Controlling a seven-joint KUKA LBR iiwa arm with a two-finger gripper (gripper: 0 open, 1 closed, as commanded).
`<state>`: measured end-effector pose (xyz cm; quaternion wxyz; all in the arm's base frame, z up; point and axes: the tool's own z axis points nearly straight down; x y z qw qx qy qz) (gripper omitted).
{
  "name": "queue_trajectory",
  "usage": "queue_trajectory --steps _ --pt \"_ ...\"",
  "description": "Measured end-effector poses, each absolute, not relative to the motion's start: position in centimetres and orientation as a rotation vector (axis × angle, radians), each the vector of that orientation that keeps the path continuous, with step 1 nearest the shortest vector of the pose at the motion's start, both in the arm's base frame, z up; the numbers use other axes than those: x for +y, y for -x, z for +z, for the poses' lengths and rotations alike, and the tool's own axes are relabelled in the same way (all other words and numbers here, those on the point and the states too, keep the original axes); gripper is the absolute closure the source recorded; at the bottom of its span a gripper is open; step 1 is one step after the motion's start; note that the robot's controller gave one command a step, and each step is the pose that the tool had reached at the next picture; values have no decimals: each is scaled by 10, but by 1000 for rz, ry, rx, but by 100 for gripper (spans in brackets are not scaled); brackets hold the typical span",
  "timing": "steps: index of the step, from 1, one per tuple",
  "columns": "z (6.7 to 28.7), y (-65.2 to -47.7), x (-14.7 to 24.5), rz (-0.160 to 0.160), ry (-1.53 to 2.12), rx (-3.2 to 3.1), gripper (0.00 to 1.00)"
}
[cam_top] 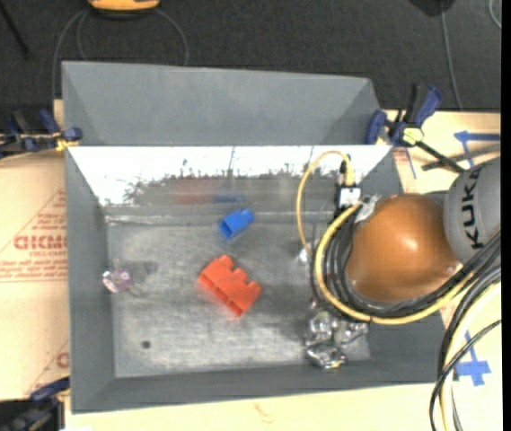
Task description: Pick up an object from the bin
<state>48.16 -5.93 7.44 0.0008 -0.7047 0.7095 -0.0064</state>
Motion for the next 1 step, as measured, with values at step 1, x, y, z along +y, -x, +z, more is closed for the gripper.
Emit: queue_trajectory --steps 1 --pt "247 -488 -78 -11 2397 2024 100"
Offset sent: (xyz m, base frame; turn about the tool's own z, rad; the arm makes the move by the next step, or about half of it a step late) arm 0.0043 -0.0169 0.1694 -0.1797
